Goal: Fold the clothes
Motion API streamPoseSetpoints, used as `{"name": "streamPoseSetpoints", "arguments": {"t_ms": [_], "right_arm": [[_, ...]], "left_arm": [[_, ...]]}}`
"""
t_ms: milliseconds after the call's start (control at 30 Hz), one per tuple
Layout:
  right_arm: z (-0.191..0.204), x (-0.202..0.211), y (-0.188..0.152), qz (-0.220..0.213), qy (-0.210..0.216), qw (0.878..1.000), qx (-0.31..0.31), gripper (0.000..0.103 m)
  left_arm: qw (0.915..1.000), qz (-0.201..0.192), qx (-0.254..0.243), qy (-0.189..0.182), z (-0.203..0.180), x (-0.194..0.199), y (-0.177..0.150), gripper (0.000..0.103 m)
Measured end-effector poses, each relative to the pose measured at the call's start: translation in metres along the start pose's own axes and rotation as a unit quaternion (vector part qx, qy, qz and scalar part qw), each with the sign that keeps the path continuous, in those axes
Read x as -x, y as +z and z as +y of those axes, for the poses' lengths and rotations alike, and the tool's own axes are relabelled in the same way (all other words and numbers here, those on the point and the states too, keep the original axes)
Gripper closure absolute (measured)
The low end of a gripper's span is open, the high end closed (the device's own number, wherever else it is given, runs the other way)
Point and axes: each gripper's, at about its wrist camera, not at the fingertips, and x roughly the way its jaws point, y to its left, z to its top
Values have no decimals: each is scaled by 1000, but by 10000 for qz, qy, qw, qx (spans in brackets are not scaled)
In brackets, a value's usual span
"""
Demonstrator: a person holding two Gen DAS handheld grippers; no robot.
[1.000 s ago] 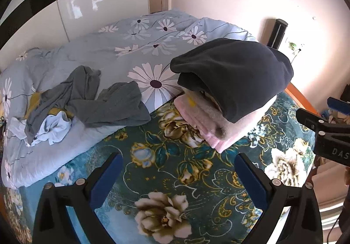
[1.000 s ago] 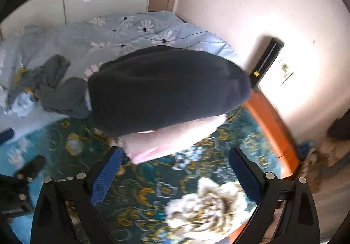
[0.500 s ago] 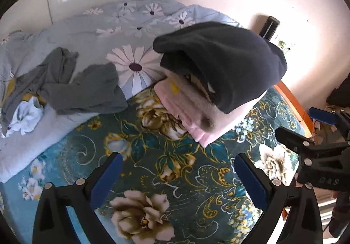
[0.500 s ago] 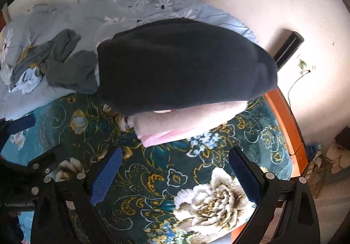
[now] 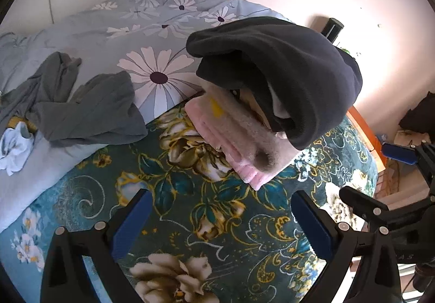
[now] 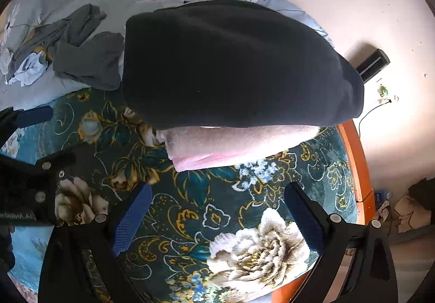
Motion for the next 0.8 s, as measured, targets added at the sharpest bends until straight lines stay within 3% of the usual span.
{"name": "streamPoseSetpoints", "arguments": {"t_ms": [367, 800], "right_arm": [[13, -24, -2, 422, -46, 9989, 213, 5], [10, -39, -5, 692, -235, 9971, 229, 5]], "left_arm": [[9983, 297, -403, -292, -1, -34, 4, 0], [9969, 547, -378, -422, 1, -54, -1, 0]]}}
